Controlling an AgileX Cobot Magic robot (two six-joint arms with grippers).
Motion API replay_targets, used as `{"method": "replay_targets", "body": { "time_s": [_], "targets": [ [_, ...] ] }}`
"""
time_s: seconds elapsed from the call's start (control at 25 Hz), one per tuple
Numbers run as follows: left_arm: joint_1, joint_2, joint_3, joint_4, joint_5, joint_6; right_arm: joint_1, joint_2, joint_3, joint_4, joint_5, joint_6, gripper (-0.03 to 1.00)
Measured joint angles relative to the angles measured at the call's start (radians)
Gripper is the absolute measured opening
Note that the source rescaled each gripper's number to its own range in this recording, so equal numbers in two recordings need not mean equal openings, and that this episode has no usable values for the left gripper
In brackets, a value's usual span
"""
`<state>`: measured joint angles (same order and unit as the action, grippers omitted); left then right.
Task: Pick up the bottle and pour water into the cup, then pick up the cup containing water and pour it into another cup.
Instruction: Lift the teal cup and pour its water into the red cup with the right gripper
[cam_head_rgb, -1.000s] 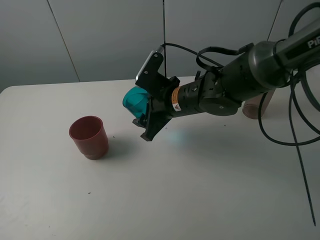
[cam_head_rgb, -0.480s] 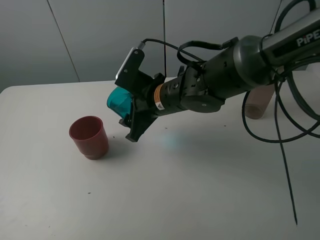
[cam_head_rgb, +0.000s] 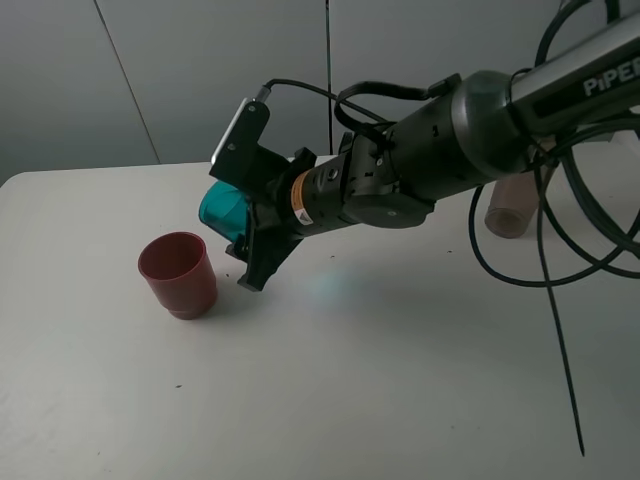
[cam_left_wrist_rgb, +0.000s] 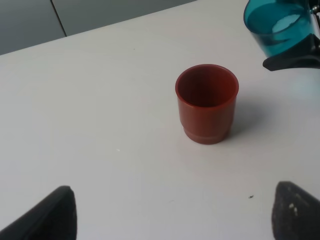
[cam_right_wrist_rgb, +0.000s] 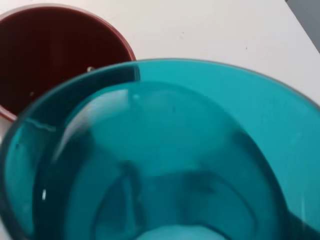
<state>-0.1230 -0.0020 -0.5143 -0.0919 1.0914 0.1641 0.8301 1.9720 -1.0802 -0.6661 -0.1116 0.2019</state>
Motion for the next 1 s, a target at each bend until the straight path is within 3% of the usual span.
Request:
{"method": "replay_targets", "body": {
  "time_s": [1.0],
  "targets": [
    [0.000,0.000,0.000,0.004,0.000,0.003,0.036,0.014,-0.082,0.004,0.086,0.004,0.04]
  ]
}}
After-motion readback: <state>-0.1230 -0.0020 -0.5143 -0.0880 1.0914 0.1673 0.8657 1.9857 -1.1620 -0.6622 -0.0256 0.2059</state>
